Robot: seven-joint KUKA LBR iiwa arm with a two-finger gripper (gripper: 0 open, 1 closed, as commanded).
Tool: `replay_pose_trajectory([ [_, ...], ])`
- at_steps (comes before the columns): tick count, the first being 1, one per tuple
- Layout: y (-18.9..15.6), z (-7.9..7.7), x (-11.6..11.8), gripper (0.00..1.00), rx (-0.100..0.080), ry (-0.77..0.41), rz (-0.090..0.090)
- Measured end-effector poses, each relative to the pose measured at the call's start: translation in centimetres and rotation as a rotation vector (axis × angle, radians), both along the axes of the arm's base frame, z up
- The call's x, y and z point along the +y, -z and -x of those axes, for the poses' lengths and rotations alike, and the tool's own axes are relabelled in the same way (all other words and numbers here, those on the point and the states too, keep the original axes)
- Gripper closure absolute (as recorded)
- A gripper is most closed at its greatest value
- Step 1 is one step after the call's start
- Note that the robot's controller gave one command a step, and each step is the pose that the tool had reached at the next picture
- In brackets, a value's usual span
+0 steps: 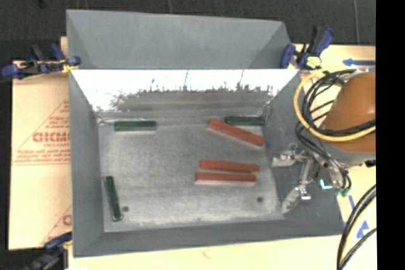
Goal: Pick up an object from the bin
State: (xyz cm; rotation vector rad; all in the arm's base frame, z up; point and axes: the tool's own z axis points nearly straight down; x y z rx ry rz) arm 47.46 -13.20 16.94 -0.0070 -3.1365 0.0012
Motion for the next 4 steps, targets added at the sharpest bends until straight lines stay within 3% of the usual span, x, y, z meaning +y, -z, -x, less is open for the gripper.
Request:
replay_pose_trajectory([
  [1,-0.4,-0.2,0.0,0.00,-0.008,-0.004,0.002],
  [2,6.1,-4.3,4.6,0.00,-0.015,-0.005,0.000],
  [3,7.0,-3.9,6.8,0.00,-0.001,-0.010,-0.003],
  [4,5.3,-5.6,6.3,0.00,-0.010,0.148,-0.001],
])
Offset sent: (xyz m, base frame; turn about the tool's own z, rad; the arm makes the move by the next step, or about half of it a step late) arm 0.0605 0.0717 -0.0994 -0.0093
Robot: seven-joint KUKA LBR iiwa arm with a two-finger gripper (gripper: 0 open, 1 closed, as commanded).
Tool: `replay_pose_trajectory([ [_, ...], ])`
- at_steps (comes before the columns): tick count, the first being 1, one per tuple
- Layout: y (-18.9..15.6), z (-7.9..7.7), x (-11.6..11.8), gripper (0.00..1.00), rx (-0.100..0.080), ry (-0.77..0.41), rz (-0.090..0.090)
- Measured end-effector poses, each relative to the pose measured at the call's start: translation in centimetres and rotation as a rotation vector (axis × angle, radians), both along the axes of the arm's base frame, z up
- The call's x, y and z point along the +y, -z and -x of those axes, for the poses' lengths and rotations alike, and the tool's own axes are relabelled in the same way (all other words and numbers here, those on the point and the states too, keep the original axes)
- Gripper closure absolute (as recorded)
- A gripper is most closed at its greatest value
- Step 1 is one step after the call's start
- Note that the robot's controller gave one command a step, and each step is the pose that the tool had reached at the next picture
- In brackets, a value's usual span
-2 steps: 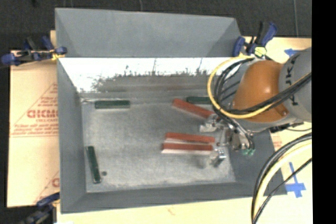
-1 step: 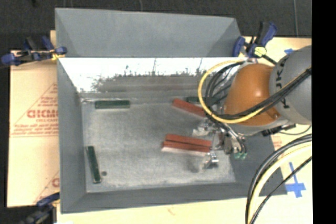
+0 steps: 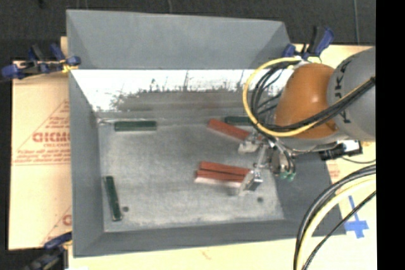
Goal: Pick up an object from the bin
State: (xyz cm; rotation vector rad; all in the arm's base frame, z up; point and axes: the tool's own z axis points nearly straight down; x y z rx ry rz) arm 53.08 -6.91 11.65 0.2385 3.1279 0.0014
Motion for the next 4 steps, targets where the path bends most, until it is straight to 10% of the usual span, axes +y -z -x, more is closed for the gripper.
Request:
replay_pose_trajectory([
  [1,4.06,-0.64,0.72,0.00,0.000,-0.026,0.003],
  [2,3.31,-0.49,0.65,1.00,0.003,-0.031,0.002],
  [4,3.22,-0.47,0.64,1.00,0.002,-0.032,0.003],
])
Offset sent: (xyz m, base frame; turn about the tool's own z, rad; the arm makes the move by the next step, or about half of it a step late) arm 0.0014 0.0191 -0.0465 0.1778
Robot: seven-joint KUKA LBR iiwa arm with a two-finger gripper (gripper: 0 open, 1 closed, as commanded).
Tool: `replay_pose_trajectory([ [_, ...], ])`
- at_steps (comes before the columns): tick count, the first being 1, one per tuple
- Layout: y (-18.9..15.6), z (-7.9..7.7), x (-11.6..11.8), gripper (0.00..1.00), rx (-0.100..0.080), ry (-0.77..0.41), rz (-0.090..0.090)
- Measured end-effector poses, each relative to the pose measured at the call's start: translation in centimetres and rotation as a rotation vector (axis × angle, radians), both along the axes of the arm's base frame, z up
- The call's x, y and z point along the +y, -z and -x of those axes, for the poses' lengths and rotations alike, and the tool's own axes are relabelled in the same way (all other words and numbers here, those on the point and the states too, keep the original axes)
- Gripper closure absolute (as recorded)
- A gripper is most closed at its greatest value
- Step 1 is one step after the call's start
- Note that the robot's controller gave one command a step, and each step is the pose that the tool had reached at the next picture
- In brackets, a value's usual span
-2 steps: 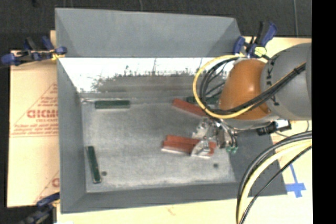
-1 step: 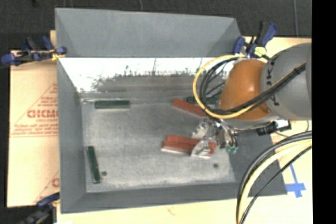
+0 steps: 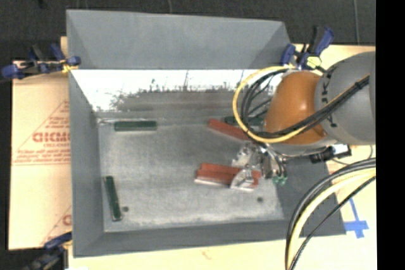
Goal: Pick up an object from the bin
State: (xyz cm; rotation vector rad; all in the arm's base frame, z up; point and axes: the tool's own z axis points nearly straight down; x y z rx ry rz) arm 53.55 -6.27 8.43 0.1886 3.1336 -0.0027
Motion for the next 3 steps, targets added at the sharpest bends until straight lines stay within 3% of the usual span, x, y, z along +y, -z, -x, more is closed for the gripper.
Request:
replay_pose_trajectory([
  [3,-2.0,0.0,-0.1,1.00,-0.001,-0.002,0.000],
])
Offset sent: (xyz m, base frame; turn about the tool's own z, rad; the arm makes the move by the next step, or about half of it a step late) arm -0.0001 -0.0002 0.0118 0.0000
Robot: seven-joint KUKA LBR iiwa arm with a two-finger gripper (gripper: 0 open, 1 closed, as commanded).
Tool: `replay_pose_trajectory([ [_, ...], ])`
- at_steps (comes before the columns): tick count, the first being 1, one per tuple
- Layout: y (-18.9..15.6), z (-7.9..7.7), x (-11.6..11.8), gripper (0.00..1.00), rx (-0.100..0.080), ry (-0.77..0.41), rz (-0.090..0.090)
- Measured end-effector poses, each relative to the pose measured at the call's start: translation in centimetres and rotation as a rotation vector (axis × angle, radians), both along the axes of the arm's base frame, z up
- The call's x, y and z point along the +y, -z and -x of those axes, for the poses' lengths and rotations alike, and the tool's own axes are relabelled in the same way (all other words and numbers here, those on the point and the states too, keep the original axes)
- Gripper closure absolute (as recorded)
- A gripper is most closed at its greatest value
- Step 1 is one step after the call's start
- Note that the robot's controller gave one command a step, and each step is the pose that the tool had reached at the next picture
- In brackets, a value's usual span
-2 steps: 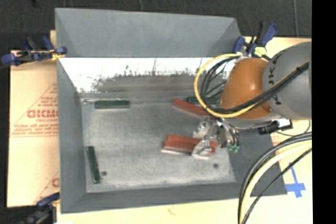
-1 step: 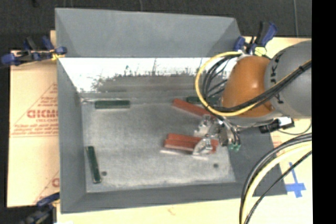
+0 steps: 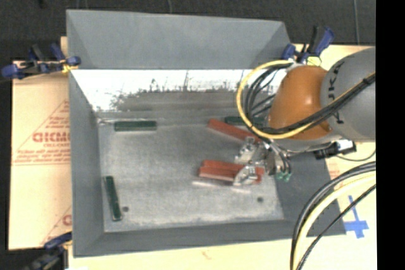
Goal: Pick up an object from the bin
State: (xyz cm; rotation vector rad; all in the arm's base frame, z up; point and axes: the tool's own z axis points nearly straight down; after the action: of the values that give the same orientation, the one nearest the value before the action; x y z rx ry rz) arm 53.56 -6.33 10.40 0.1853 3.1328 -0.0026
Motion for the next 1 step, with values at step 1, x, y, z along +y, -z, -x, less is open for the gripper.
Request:
replay_pose_trajectory([
  [1,-0.80,0.07,-0.01,1.00,0.003,-0.001,-0.001],
])
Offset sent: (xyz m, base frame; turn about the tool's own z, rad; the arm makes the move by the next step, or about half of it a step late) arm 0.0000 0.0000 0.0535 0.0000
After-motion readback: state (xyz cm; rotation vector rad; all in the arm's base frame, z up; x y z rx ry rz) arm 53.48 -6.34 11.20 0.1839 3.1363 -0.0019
